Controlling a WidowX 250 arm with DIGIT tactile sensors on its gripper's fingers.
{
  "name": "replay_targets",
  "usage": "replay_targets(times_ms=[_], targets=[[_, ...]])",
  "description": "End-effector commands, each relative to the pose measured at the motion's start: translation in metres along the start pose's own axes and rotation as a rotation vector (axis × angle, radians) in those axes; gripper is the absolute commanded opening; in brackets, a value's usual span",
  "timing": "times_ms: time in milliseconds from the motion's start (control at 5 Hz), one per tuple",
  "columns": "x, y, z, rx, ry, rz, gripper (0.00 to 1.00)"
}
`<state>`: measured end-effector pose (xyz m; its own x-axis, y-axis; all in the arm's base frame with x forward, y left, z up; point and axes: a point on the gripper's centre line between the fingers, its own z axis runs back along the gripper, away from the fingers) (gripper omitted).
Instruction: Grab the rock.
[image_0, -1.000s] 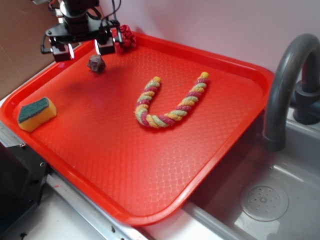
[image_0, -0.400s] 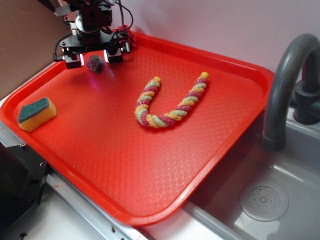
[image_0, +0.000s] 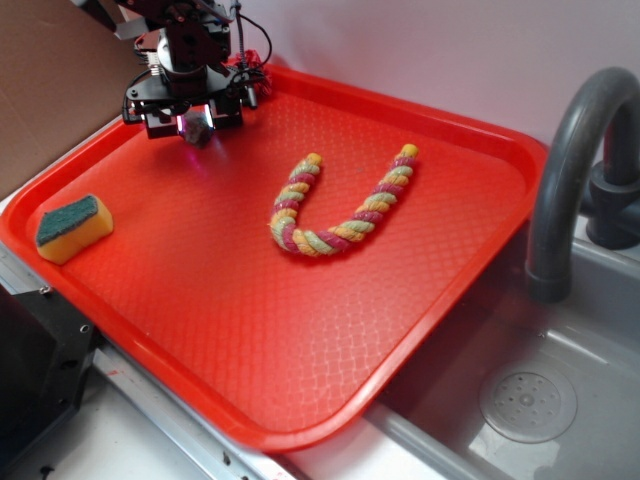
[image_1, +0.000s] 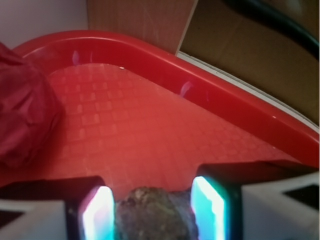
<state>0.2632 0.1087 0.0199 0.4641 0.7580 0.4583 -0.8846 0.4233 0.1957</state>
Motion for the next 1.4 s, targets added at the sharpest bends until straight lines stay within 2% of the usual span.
replay_targets(times_ms=[0,200,400,600,800,1000,1200], targets=[[0.009,0.019,0.013,0.001,-0.012,0.058,0.0],[0.038,0.024,0.053,-0.115,-0.006,-0.042,0.0],[0.045,0.024,0.101,-0.314,0.192,-0.255,0.0],[0.029,0.029,0.165,-0.446,0.164,-0.472,0.0],[0.014,0.045,0.228,-0.564,0.149,-0.686,0.0],[-0.012,0.068,0.254,-0.639,0.159,-0.707,0.0],[-0.003,0.072,0.248,-0.586,0.19,-0.722,0.0]])
